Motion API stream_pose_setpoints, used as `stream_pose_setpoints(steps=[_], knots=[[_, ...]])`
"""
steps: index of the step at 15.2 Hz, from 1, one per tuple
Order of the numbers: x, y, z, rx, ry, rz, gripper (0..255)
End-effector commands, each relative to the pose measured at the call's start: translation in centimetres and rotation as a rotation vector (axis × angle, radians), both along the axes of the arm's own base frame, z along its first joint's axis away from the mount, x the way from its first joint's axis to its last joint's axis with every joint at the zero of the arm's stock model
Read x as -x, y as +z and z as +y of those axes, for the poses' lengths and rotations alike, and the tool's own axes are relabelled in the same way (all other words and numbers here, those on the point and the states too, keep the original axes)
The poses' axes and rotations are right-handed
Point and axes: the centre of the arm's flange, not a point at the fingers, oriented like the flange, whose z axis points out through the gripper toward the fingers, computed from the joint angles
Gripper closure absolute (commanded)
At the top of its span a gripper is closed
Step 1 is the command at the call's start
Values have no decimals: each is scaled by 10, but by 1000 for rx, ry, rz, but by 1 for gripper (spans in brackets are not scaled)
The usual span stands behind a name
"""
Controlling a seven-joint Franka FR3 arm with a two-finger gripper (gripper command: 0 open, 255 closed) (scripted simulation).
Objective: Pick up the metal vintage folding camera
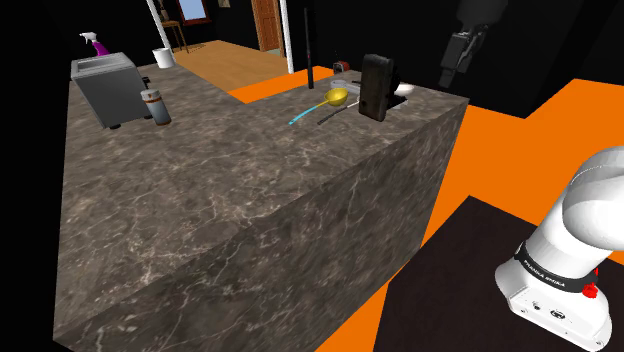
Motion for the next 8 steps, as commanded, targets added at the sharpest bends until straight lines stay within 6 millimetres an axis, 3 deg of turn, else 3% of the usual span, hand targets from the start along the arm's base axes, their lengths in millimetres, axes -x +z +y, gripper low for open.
stream_pose_setpoints(steps=[1, 8], knots=[[0, 0, 0, 0, 0, 0, 0], [-93, 10, -28, -9, 36, 31, 0]])
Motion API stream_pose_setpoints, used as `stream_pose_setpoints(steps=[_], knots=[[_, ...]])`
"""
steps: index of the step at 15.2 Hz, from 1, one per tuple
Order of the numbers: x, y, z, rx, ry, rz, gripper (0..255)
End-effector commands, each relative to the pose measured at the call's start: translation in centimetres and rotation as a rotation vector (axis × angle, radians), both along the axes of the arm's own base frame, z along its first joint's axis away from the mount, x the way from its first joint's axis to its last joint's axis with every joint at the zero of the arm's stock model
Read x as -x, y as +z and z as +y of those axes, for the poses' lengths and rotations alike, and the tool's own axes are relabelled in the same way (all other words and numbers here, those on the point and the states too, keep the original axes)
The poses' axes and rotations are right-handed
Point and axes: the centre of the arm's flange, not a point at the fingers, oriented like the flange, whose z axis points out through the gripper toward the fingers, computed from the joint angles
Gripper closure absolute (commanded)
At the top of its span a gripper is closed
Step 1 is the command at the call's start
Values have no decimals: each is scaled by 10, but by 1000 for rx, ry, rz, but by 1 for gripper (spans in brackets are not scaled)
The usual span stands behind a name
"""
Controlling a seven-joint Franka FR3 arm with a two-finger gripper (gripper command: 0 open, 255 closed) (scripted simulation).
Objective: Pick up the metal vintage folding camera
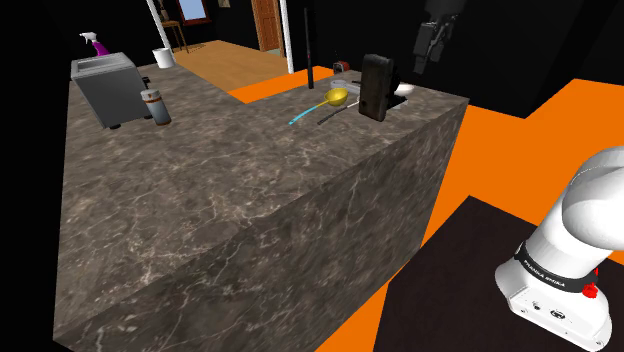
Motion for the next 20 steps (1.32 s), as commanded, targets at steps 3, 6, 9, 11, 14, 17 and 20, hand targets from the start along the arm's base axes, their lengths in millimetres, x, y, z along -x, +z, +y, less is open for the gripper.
stream_pose_setpoints(steps=[3, 6, 9, 11, 14, 17, 20], knots=[[-54, 4, -16, -4, 21, 18, 0], [-94, 7, -27, -8, 36, 31, 0], [-134, 9, -37, -12, 51, 44, 0], [-142, 4, -39, -13, 54, 46, 0], [-142, -12, -39, -13, 54, 46, 0], [-142, -28, -39, -13, 54, 46, 0], [-142, -32, -38, -13, 54, 47, 255]])
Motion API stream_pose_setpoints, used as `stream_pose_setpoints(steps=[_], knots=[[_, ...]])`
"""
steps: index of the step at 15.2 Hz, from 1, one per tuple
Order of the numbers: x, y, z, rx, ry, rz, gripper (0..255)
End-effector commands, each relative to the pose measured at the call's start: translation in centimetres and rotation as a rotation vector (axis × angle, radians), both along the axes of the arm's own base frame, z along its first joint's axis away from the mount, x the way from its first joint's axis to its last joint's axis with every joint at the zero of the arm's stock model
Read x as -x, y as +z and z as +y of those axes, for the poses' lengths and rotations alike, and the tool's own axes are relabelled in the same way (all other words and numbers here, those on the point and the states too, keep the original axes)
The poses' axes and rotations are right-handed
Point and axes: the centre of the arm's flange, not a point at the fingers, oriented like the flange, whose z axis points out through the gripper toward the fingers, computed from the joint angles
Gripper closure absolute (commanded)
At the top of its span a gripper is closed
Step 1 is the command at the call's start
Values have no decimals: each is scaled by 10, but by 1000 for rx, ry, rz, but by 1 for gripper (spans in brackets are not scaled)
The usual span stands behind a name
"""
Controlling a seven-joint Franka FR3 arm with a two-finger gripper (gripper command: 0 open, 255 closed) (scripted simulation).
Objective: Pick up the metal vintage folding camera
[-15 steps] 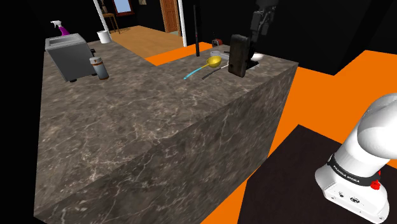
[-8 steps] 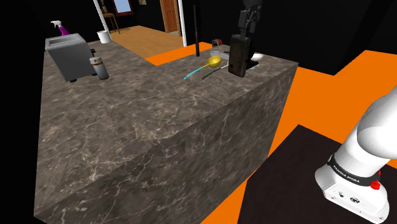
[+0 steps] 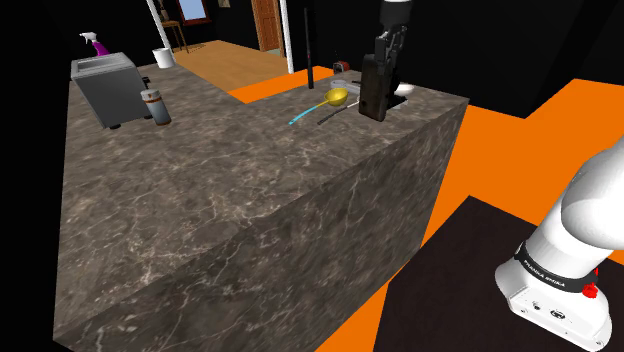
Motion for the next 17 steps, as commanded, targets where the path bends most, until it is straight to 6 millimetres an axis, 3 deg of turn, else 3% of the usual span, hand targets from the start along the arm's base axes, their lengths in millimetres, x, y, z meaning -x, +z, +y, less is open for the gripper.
stream_pose_setpoints(steps=[1, 9, 17], knots=[[0, -1, 0, 0, 0, 0, 255], [0, 0, 0, 0, 0, 0, 255], [0, 42, 0, 0, 0, 0, 255]])
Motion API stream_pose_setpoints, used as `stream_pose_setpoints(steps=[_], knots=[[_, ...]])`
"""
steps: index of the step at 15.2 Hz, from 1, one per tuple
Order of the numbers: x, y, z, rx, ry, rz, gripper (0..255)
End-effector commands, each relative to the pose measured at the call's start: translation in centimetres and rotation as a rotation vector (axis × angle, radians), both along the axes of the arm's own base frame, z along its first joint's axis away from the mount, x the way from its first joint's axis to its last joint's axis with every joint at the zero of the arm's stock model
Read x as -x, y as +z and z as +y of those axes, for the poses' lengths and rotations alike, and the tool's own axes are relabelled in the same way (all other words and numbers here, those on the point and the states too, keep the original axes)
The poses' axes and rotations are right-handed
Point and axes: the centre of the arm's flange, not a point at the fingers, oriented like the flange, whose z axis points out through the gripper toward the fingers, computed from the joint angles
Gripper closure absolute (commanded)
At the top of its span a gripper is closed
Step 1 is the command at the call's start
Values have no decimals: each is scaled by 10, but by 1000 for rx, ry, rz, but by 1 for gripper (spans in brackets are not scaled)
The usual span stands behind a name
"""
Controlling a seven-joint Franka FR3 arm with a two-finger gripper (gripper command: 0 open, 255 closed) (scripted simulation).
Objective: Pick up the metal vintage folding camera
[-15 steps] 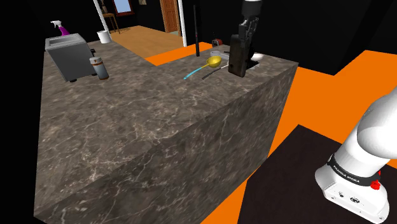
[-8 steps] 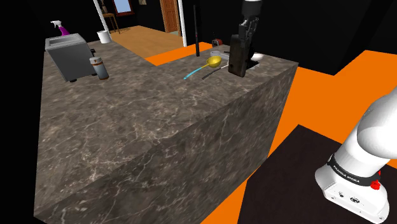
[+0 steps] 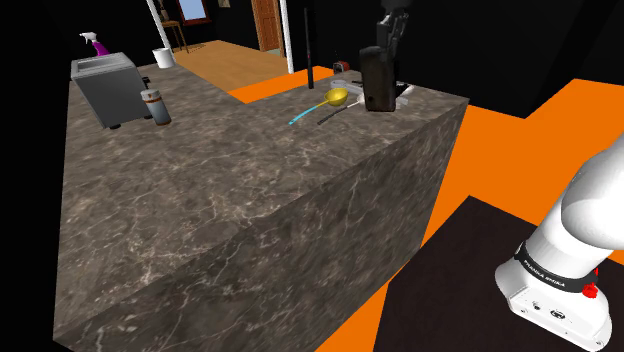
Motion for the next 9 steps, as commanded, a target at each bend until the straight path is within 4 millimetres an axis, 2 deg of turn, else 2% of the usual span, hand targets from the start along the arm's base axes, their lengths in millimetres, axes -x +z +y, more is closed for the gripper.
stream_pose_setpoints(steps=[1, 7, 9], knots=[[1, 12, 0, 0, 0, -2, 255], [1, 43, 0, 0, 0, -2, 255], [1, 44, 0, 0, 0, -2, 255]])
